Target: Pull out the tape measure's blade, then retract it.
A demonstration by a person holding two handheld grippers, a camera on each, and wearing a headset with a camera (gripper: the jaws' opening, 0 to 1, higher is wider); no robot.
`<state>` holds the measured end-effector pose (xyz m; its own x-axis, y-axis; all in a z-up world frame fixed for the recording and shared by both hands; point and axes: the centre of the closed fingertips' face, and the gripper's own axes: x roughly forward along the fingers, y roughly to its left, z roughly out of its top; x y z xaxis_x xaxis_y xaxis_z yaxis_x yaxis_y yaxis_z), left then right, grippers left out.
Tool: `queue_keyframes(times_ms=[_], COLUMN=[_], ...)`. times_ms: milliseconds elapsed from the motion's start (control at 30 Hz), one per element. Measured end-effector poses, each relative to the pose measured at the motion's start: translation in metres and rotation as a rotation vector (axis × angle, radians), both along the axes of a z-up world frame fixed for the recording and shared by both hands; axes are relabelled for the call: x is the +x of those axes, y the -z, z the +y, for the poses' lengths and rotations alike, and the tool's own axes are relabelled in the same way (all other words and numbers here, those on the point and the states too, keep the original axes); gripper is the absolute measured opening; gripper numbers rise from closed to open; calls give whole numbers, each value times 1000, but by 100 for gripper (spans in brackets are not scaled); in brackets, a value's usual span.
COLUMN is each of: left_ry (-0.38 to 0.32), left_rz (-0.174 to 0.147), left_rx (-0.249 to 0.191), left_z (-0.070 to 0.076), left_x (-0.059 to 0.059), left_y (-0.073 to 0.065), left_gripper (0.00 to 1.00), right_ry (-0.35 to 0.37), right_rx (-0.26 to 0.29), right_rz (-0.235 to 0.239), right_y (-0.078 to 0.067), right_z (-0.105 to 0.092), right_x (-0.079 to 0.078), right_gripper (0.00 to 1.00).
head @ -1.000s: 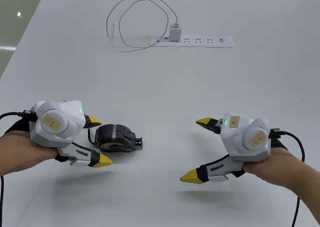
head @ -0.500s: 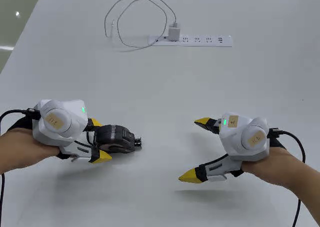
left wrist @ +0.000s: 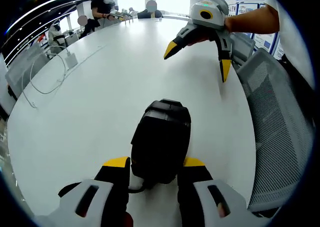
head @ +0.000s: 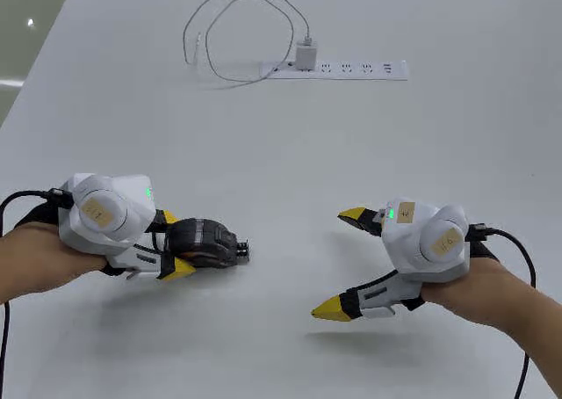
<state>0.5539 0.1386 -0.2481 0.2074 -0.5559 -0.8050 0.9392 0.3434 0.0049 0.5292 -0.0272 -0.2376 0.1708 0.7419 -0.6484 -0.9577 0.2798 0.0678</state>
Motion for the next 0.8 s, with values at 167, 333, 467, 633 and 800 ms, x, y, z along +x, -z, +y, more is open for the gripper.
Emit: queue_keyframes(times_ms=[167,333,467,633,800], left_ry=[14,33,42,61,86], left_rz=[6,2,10,11,-8], left_rx=[2,10,14,22,31], left_z=[-1,-2,-1,-1,0], left_x=[-1,-1,-2,-2,-3], left_y=[1,2,2,2,2], left_gripper=[31,30,30,29,28], right_ry=[-6,-7,-11,-14,-17], right_rx=[3,8,7,6,6], right_rz=[4,5,7,6,6], right_y=[0,0,0,1,1], right_z=[0,1,1,2,4], right_x=[-2,-2,-2,-2,-2], right_gripper=[84,82,80,78,76])
